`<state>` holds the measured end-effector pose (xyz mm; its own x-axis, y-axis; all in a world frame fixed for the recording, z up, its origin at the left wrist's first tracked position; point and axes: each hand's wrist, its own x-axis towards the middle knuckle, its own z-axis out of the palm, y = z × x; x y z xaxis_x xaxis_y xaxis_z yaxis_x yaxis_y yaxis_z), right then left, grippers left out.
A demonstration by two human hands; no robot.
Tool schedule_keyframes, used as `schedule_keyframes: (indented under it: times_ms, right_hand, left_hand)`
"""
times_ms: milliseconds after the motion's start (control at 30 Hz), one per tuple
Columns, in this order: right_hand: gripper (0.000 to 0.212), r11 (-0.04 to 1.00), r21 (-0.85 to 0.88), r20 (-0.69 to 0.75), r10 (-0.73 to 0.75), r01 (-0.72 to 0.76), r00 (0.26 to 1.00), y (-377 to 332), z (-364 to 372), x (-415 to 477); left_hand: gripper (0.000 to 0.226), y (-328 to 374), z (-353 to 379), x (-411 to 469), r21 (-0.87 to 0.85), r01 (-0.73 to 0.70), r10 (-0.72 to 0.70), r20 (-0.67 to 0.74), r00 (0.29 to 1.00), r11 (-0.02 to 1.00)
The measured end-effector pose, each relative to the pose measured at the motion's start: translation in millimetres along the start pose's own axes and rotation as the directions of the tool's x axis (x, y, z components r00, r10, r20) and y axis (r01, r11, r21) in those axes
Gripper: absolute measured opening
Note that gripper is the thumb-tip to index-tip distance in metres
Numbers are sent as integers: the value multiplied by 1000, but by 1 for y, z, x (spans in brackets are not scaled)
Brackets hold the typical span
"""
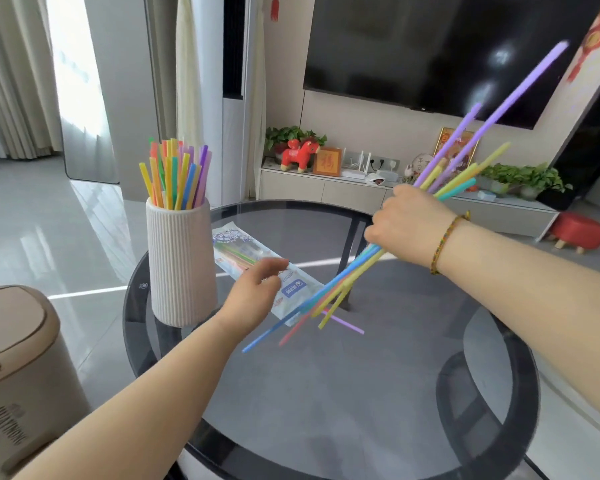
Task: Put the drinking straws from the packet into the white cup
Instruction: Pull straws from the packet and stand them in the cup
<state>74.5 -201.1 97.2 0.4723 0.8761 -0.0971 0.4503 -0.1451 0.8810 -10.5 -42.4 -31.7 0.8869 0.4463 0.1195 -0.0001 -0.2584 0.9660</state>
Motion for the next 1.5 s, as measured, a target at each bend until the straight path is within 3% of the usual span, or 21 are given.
schedule_keyframes:
  times_ms: [67, 167, 267, 333, 400, 433, 500, 567, 667, 733, 767, 800, 833, 867, 900, 933, 1000, 1067, 1167, 1300, 1500]
  right_hand:
    - [19, 999, -17, -18, -52, 52, 998, -6, -8, 7]
    - [23, 992, 50, -70, -108, 112, 992, -24, -17, 17]
    - [23, 989, 100, -82, -102, 110, 991, -39, -28, 23]
    - [22, 983, 133, -96, -111, 123, 989, -44, -32, 27]
    - [17, 985, 109, -109, -118, 130, 987, -48, -35, 26]
    - [11, 996, 35, -188, -75, 83, 979, -49, -34, 25]
    - [6, 998, 20, -386, 55, -52, 921, -49, -31, 25]
    - [31, 987, 118, -522, 158, -112, 838, -52, -23, 25]
    - [65, 934, 240, -668, 358, -267, 653, -56, -15, 22]
    - [70, 805, 561, -654, 574, -192, 493, -65, -13, 21]
    - [72, 635, 766, -547, 724, -97, 421, -69, -15, 19]
    - [73, 354, 933, -350, 857, 60, 379, -70, -21, 18]
    - [76, -17, 966, -90, 914, 259, 396, -68, -30, 18]
    - [78, -372, 828, 136, 859, 419, 494, -64, -42, 20]
    - [76, -599, 634, 246, 755, 488, 607, -58, -50, 23]
    - [67, -706, 496, 270, 678, 505, 683, -52, -54, 27]
    - [31, -737, 458, 232, 638, 496, 734, -43, -62, 34]
    - [17, -721, 528, 188, 614, 448, 766, -47, -67, 36]
    - [18, -719, 588, 162, 553, 370, 818, -66, -64, 39]
    - [21, -725, 634, 245, 518, 269, 819, -91, -51, 45]
    - [27, -739, 559, 277, 593, 375, 756, -90, -48, 53]
  left_hand:
    - [36, 18, 5, -7, -62, -45, 55, 174, 983, 997]
    - [61, 33, 16, -13, 37, -95, 78, 328, 942, 995]
    - [33, 39, 21, -13, 240, -175, 95, 309, 946, 955]
    - [13, 40, 22, -11, 262, -154, 84, 259, 962, 953]
    - [19, 38, 22, -10, 226, -109, 56, 228, 972, 968]
    - [23, 37, 22, -10, 210, -100, 54, 214, 975, 973]
    - [27, 36, 22, -10, 190, -103, 67, 184, 981, 976]
    - [26, 35, 19, -8, 128, -86, 62, 183, 981, 988]
    - [29, 35, 11, -5, -12, -55, 56, 162, 985, 998]
    - [32, 34, 6, -5, -62, -51, 59, 131, 990, 997]
    - [33, 34, 4, -5, -87, -53, 64, 126, 990, 995]
    - [31, 35, 3, -6, -107, -56, 71, 136, 988, 993]
    - [28, 36, 2, -6, -116, -65, 83, 156, 984, 991]
    - [25, 39, 2, -6, -118, -76, 96, 178, 979, 990]
    - [23, 41, 3, -7, -119, -92, 115, 199, 973, 989]
    - [25, 44, 4, -7, -127, -114, 140, 214, 967, 985]
    - [31, 47, 8, -7, -171, -148, 184, 219, 958, 974]
    - [34, 44, 9, -9, -196, -157, 197, 204, 959, 968]
    - [33, 32, 7, -13, -218, -144, 190, 204, 960, 965]
    - [28, 16, 6, -19, -220, -104, 153, 221, 963, 970]
    - [38, 18, 8, -14, -183, -80, 114, 186, 976, 980]
